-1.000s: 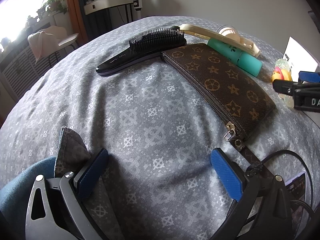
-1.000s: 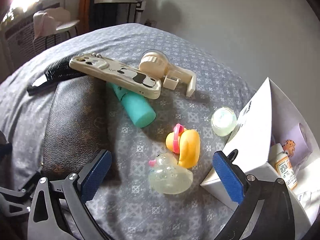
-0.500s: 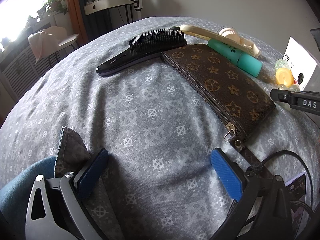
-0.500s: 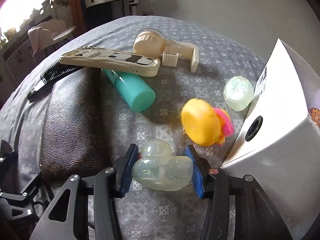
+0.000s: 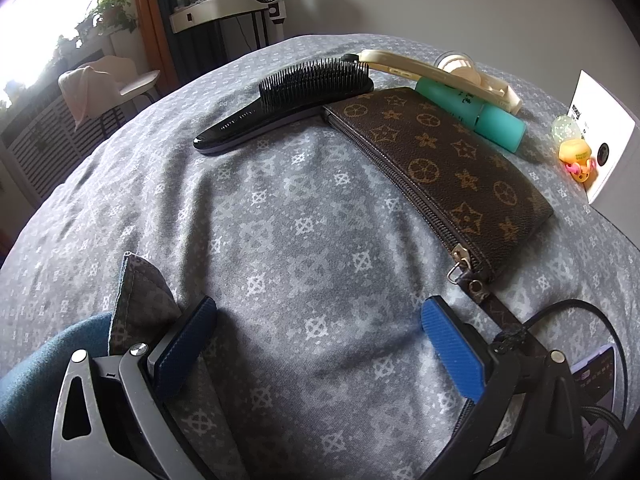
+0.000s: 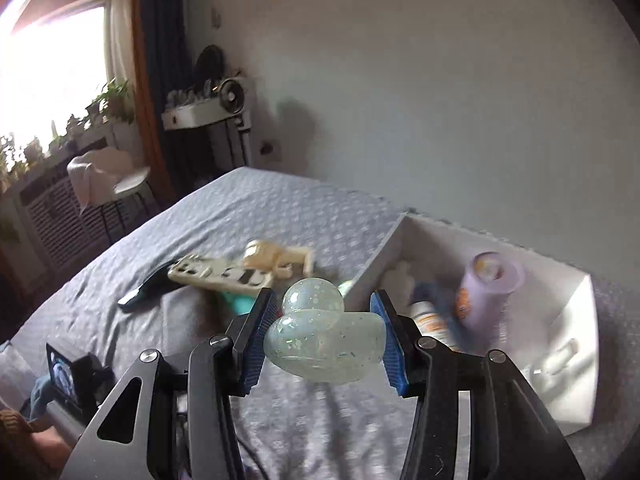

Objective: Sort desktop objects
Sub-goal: 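Lower the clear bottle into the white box and open the right gripper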

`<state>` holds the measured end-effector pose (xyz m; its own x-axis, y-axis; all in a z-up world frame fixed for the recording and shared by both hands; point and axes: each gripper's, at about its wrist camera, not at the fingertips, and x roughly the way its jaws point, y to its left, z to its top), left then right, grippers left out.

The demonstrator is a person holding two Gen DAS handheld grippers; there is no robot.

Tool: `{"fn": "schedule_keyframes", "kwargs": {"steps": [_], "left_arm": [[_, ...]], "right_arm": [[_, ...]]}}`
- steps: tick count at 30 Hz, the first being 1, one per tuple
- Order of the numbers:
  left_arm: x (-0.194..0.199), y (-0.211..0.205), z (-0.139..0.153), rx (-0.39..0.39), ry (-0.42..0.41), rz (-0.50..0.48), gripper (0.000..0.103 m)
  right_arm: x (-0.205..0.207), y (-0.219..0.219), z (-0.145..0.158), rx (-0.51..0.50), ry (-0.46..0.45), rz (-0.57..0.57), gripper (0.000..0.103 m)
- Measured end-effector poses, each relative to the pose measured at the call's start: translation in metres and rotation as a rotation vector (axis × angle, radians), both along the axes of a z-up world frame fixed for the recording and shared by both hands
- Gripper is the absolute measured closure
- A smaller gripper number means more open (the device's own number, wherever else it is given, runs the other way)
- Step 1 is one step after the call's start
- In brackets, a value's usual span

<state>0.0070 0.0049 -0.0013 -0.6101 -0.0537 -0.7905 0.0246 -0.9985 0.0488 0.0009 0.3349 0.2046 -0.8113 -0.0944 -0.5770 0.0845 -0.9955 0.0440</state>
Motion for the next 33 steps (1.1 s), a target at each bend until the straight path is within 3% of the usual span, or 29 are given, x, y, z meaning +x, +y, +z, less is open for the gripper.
{"fn": "schedule_keyframes", "kwargs": {"steps": [3, 10, 16, 18, 20, 21, 24, 28, 33], "left_arm": [[0.001, 0.001, 0.0, -0.004, 0.003, 0.002, 0.0], [0.003, 0.002, 0.0, -0.014, 0.01, 0.004, 0.0], [0.004, 0.004, -0.001, -0.029, 0.017, 0.008, 0.0], [0.004, 0.004, -0.001, -0.03, 0.018, 0.01, 0.0], [0.004, 0.005, -0.001, -0.033, 0.019, 0.012, 0.0], [0.004, 0.005, -0.001, -0.034, 0.019, 0.013, 0.0], [0.004, 0.005, -0.001, -0.034, 0.018, 0.016, 0.0], [0.004, 0.004, 0.0, -0.028, 0.015, 0.02, 0.0], [0.0, 0.0, 0.004, 0.005, -0.036, 0.004, 0.0]], "right_arm": [[-0.001, 0.054, 0.009, 0.044, 0.006, -0.132, 0.056], [-0.009, 0.159, -0.014, -0.001, -0.06, -0.359, 0.056], [-0.021, 0.178, -0.036, 0.005, -0.119, -0.394, 0.053], [-0.019, 0.175, -0.039, 0.046, -0.122, -0.412, 0.024], [-0.015, 0.172, -0.043, 0.111, -0.089, -0.467, 0.007], [-0.007, 0.169, -0.04, 0.132, -0.058, -0.477, 0.004], [0.014, 0.159, -0.026, 0.119, 0.027, -0.447, 0.004], [0.055, 0.132, -0.006, 0.012, 0.117, -0.291, 0.0], [0.094, 0.071, -0.028, -0.034, 0.045, -0.052, 0.0]]}}
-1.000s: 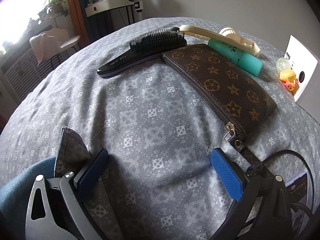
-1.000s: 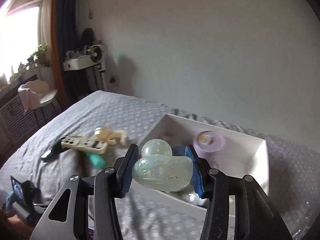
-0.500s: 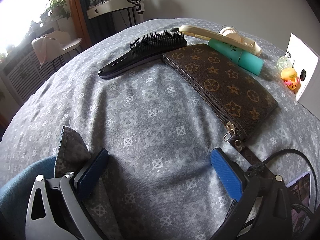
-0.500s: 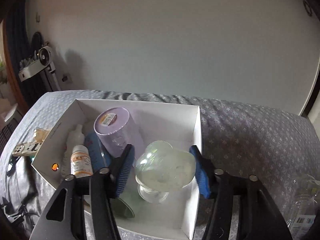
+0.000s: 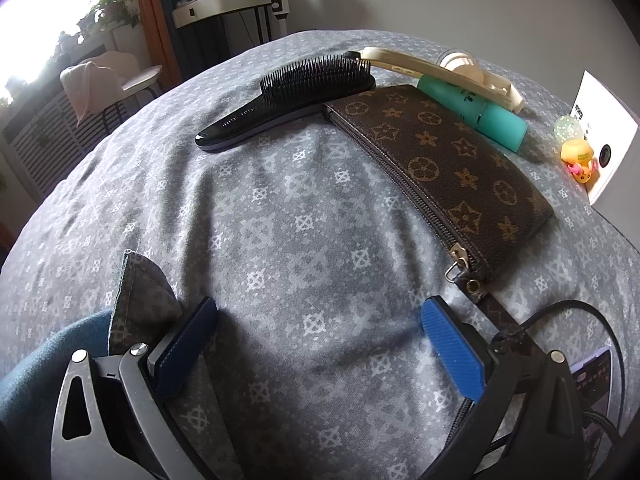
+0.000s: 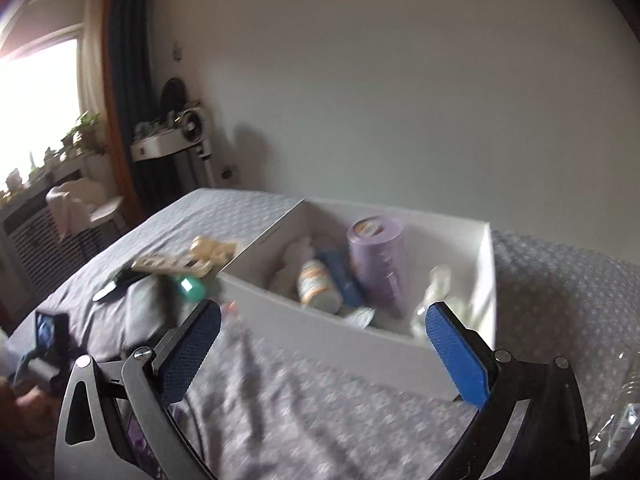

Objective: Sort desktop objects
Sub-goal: 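Lower the clear bottle into the white box and open the right gripper, then grasp the black hairbrush with the left gripper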

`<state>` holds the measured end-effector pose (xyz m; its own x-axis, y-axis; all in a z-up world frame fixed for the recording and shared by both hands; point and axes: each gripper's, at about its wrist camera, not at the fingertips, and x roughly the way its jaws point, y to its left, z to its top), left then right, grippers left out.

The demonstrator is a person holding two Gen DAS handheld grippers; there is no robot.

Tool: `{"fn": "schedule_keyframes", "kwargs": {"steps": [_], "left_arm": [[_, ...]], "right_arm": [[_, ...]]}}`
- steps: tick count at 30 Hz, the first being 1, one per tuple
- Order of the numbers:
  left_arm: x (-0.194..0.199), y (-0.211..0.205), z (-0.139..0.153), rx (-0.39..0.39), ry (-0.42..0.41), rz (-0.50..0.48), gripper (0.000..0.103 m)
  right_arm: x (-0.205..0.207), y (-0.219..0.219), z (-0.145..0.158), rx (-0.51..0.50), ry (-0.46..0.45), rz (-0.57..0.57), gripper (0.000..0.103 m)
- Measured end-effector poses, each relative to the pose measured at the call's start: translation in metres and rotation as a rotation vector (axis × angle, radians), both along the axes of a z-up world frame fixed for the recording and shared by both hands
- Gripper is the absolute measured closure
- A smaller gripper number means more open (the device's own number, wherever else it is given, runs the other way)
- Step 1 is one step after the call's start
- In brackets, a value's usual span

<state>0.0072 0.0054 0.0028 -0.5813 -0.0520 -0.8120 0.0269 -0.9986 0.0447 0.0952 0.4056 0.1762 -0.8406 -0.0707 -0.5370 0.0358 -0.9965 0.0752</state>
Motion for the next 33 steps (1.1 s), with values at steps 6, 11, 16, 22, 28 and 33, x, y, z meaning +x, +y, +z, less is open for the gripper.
{"fn": "schedule_keyframes", "kwargs": {"steps": [6, 11, 16, 22, 28, 33], "left_arm": [[0.003, -0.001, 0.02, 0.066, 0.031, -0.095, 0.0], [0.002, -0.008, 0.038, 0.083, 0.075, -0.083, 0.0], [-0.02, -0.029, 0.063, 0.132, 0.126, -0.061, 0.0], [-0.077, -0.049, 0.064, 0.079, 0.052, -0.092, 0.0], [-0.135, -0.048, 0.02, -0.113, -0.158, -0.211, 0.0], [-0.161, -0.042, 0.007, -0.077, -0.151, -0.346, 0.0]], "right_arm": [[0.019, -0.051, -0.085, -0.017, -0.22, 0.07, 0.0], [0.011, -0.053, -0.144, -0.062, -0.379, 0.025, 0.0], [-0.002, -0.036, -0.168, -0.119, -0.463, -0.01, 0.0], [-0.005, -0.053, -0.173, 0.065, -0.497, -0.008, 0.0], [-0.003, -0.044, -0.174, 0.045, -0.49, -0.005, 0.0], [-0.005, -0.048, -0.175, 0.054, -0.49, -0.005, 0.0]]}}
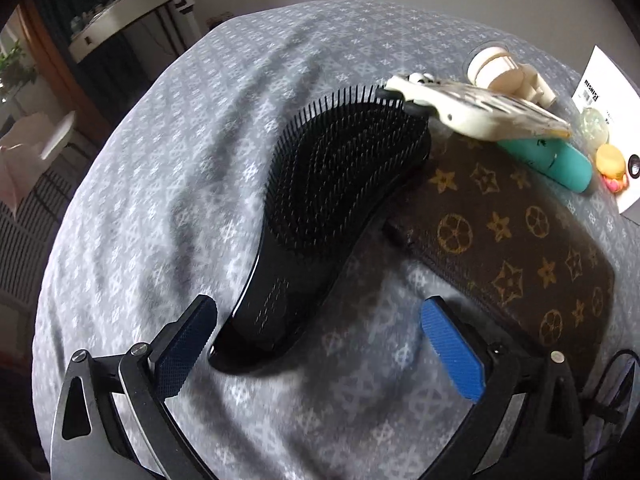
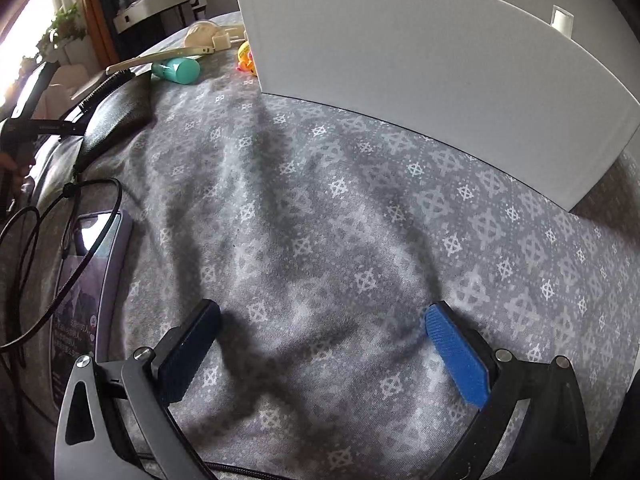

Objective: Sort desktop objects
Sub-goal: 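Grasp the black hairbrush with the left gripper, then carry the black hairbrush into the white box and open the left gripper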

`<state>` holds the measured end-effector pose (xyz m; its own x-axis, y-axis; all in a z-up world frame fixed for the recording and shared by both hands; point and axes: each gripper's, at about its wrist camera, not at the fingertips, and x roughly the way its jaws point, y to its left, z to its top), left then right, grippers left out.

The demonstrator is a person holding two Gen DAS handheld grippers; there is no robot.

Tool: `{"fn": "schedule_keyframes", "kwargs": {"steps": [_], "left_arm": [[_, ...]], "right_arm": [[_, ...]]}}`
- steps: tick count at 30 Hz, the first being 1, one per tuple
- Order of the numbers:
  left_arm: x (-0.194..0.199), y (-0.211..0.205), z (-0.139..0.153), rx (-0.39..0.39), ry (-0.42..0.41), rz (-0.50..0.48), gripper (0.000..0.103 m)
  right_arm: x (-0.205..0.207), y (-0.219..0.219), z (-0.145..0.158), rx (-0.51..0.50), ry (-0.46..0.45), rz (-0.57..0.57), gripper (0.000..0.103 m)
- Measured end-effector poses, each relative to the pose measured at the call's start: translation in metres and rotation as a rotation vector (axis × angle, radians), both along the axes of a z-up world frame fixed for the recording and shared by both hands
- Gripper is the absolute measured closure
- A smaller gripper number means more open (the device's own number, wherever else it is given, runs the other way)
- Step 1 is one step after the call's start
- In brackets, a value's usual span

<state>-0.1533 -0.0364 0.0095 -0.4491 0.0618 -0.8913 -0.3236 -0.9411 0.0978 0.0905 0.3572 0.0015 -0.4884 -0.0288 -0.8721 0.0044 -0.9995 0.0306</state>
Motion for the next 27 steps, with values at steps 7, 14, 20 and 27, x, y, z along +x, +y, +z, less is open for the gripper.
{"fn": "schedule_keyframes", "kwargs": {"steps": [7, 14, 20, 27], "left_arm": [[-0.024, 0.0, -0.01, 0.081, -0.027, -0.069, 0.0], [-0.008, -0.012, 0.001, 0.123, 0.036, -0.018, 0.058], [0.007, -0.022, 0.012, 0.105, 0.029, -0.009, 0.059], [0.036, -0.043, 0.051, 0.112, 0.071, 0.011, 0.061]], "right_arm": [[0.001, 0.0, -0.001, 0.009, 0.004, 0.005, 0.0], [0.002, 0.0, 0.0, 0.016, 0.018, 0.01, 0.0], [0.001, 0.002, 0.001, 0.013, 0.024, 0.012, 0.0], [-0.004, 0.002, 0.003, 0.007, 0.033, 0.01, 0.0]]}}
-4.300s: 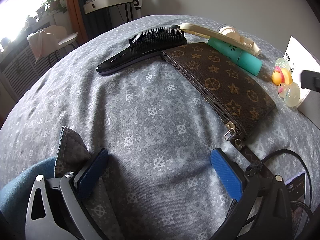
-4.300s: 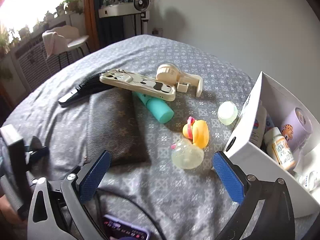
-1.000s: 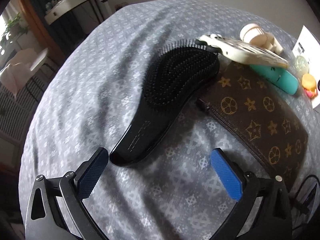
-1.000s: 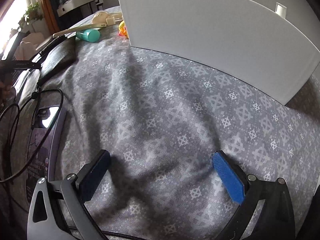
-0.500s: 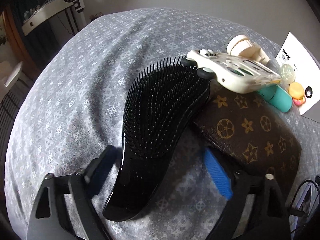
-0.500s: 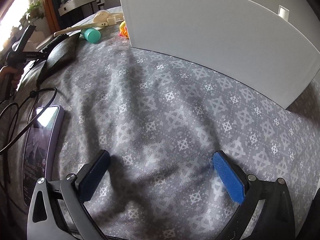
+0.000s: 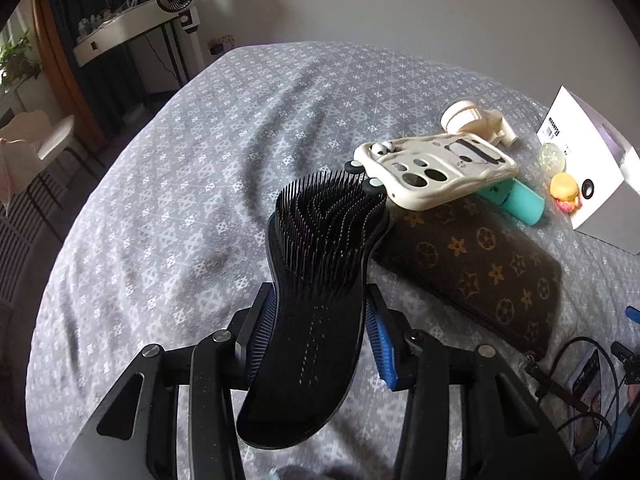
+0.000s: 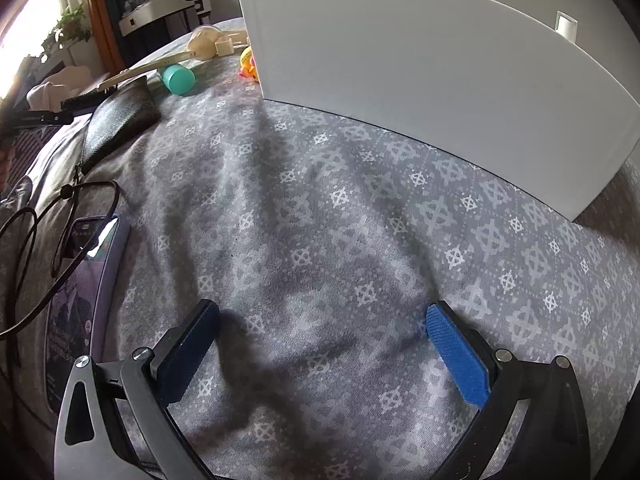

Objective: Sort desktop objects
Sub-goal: 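Carry the black hairbrush into the white box and open the left gripper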

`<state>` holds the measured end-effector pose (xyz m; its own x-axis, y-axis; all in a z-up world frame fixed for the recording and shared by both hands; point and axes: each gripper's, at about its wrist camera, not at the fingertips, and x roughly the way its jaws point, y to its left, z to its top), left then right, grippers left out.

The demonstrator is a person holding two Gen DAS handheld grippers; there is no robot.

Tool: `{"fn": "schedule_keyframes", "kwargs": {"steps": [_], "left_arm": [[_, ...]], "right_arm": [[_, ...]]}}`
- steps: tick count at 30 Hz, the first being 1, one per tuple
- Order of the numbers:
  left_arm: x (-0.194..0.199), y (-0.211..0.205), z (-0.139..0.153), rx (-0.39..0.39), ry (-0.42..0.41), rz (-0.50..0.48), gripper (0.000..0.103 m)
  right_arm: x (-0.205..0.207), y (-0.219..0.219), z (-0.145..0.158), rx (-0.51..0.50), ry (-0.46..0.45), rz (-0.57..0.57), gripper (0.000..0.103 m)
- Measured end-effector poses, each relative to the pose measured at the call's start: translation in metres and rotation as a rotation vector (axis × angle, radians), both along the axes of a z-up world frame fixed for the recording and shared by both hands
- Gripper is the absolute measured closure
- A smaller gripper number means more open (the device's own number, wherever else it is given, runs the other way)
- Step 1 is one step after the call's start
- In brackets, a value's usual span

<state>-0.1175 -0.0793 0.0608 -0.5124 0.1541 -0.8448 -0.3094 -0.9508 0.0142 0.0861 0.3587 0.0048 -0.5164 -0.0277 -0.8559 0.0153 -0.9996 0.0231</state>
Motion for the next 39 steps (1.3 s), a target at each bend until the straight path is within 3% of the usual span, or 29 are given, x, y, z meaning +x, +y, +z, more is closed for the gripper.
{"fn": "schedule_keyframes", "kwargs": {"steps": [2, 3, 4, 11, 14, 15, 17, 19, 20, 25, 32, 39], "left_arm": [[0.004, -0.003, 0.016, 0.016, 0.016, 0.01, 0.061], [0.008, -0.003, 0.025, 0.022, 0.024, 0.007, 0.074], [0.011, -0.003, 0.032, 0.025, 0.017, 0.001, 0.102], [0.04, 0.023, 0.11, 0.057, 0.129, -0.06, 0.102], [0.045, 0.038, 0.129, 0.048, 0.142, -0.055, 0.101], [0.043, 0.042, 0.131, 0.042, 0.136, -0.037, 0.094], [0.038, 0.044, 0.129, 0.037, 0.12, 0.009, 0.069], [0.037, 0.036, 0.124, 0.045, 0.123, 0.063, 0.011], [0.036, 0.031, 0.119, 0.054, 0.128, 0.096, 0.005], [0.017, 0.005, 0.08, 0.091, 0.014, 0.266, 0.002], [-0.02, -0.004, 0.007, -0.012, -0.102, 0.395, 0.002], [-0.067, -0.006, -0.019, -0.082, -0.079, 0.45, 0.002]], "right_arm": [[0.0, -0.004, 0.0, -0.001, 0.002, -0.004, 0.0], [0.0, -0.004, 0.0, -0.002, 0.004, -0.004, 0.0], [0.0, -0.004, 0.001, -0.004, 0.005, -0.004, 0.0], [0.0, -0.008, 0.0, -0.013, 0.014, -0.007, 0.0], [0.001, -0.008, 0.0, -0.02, 0.019, -0.008, 0.0], [0.002, -0.007, 0.0, -0.024, 0.021, -0.007, 0.0], [0.004, -0.005, 0.001, -0.033, 0.024, -0.007, 0.0], [0.005, -0.003, 0.001, -0.045, 0.029, -0.007, 0.0], [0.006, -0.003, 0.001, -0.051, 0.031, -0.008, 0.0], [0.003, -0.008, 0.0, -0.026, 0.023, -0.006, 0.0], [0.001, -0.008, -0.002, -0.007, 0.018, 0.0, 0.0], [0.0, -0.009, -0.003, 0.0, 0.025, 0.0, 0.0]]}}
